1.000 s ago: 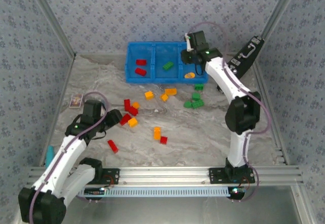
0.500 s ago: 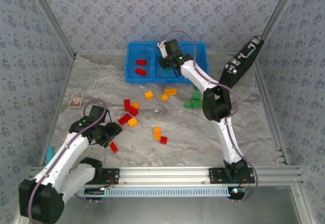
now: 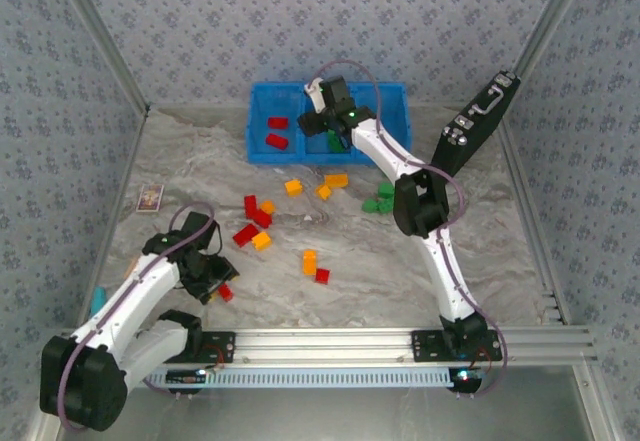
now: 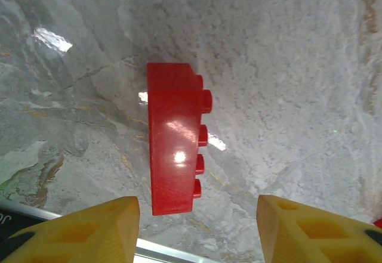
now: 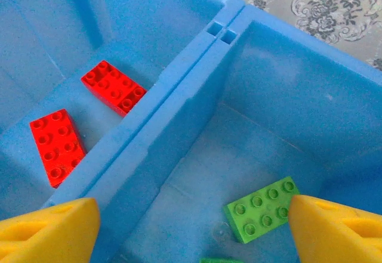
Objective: Sort the legos into containers by color
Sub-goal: Place the lego in the container, then pick up the lego from the bottom-left of the table.
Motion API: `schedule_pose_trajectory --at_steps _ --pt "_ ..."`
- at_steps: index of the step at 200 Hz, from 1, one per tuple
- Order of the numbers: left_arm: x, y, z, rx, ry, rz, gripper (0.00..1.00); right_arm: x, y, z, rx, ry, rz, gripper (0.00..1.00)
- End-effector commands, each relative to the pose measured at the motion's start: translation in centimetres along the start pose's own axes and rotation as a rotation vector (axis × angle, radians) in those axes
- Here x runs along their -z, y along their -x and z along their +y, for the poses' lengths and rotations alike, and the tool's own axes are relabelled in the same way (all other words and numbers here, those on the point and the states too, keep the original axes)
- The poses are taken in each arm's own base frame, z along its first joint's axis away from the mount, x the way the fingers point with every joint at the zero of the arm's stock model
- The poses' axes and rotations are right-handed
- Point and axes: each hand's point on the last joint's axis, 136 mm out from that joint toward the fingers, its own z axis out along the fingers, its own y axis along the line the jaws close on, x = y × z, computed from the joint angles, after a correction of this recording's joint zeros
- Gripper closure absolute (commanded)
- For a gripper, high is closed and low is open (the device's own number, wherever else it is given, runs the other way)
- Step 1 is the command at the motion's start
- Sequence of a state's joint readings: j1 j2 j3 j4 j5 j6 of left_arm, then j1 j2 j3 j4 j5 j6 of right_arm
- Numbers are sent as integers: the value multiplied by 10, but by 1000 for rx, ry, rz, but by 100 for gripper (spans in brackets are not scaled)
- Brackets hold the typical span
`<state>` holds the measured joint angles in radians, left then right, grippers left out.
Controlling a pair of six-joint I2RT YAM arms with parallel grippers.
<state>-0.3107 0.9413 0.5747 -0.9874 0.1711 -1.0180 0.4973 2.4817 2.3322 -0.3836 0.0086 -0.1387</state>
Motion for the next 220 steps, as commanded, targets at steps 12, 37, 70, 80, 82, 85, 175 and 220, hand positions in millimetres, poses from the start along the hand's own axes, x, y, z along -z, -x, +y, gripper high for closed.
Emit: schedule_pose_trajectory --at_steps 12,37,70,80,82,85,175,220 --pt "-10 -1 12 -8 44 -9 47 26 42 5 -9 33 -106 16" --pt "-16 7 12 13 24 -65 52 36 52 3 -6 29 -128 16" --pt "-21 15 11 -23 40 -108 62 48 56 1 6 19 -133 17" --pt "-24 16 10 -37 47 -112 63 50 55 0 7 15 -128 17" --pt "-24 16 10 -38 47 -112 63 51 55 0 8 14 -128 17" --pt "-25 16 9 -41 46 -111 63 52 55 0 7 12 -128 17" --pt "-23 31 -14 -136 -2 -187 82 122 27 -36 -26 -139 -33 18" --pt "30 63 -52 -236 -23 -334 90 180 -72 -65 -251 -188 148 18"
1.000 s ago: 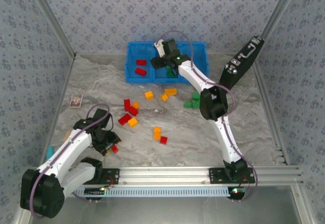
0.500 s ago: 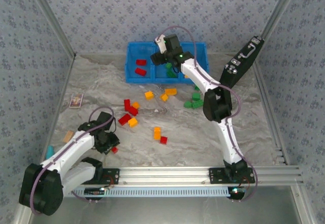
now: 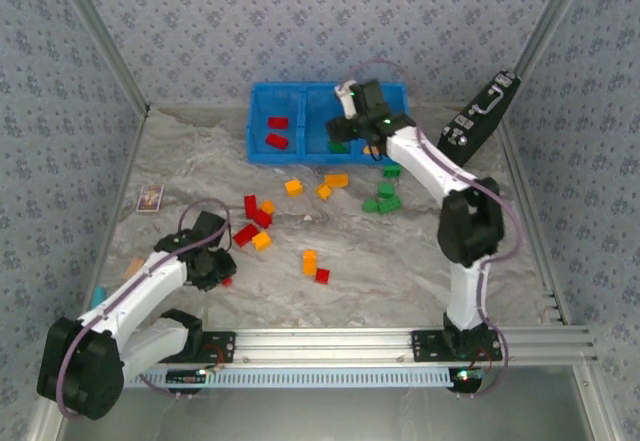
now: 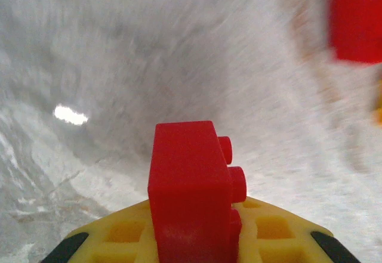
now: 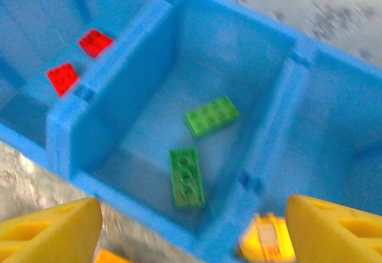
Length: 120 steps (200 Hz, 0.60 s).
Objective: Sort the legos into containers by color
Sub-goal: Pick up the lego from the bottom-left of the table, then place the lego in the container.
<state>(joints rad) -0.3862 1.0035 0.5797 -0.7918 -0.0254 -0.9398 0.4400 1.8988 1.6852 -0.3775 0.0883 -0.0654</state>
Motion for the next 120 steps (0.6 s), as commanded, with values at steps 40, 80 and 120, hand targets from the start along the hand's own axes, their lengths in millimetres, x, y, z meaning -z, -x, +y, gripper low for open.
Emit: schedule_pose_trajectory --at_steps 40,80,120 --pt "74 108 -91 -134 -137 -303 89 60 -104 -35 -296 -65 190 18" --pt "100 186 -175 -211 -242 -496 89 59 -157 -41 -469 -2 269 8" --pt "98 250 -233 -260 -244 -663 89 45 -171 -66 -592 -83 262 8"
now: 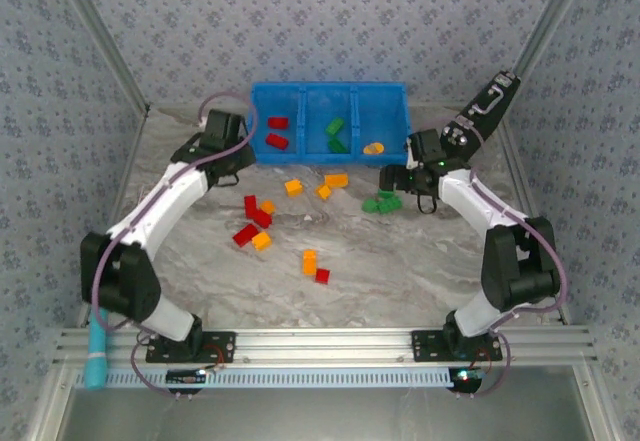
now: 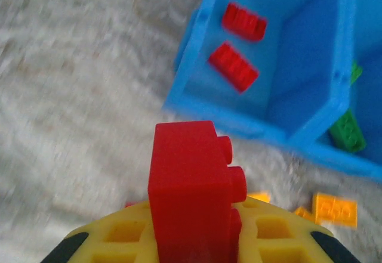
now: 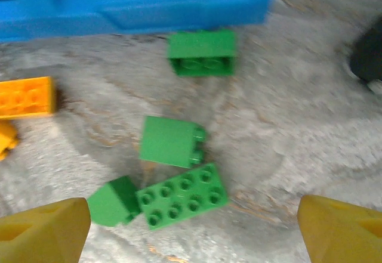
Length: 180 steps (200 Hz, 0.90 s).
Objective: Sort the legos into containers by color
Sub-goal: Place the lego in the container.
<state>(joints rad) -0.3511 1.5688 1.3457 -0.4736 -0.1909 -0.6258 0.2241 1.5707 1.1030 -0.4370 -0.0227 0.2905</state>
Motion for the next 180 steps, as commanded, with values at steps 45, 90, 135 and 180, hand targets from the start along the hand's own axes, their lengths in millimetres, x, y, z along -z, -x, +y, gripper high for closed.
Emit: schedule_pose_trajectory --at_steps 45,90,135,180 --pt "-86 77 -51 -68 -37 -182 88 -24 20 1 -84 30 -48 7" --pt "-135 82 -66 -25 -81 -155 88 -49 25 1 -52 9 -26 7" --pt "-155 86 -85 -37 -121 -129 76 -71 39 5 -4 -26 -34 8" --pt "-145 90 -102 -7 -183 -110 48 -86 46 2 4 -93 0 9"
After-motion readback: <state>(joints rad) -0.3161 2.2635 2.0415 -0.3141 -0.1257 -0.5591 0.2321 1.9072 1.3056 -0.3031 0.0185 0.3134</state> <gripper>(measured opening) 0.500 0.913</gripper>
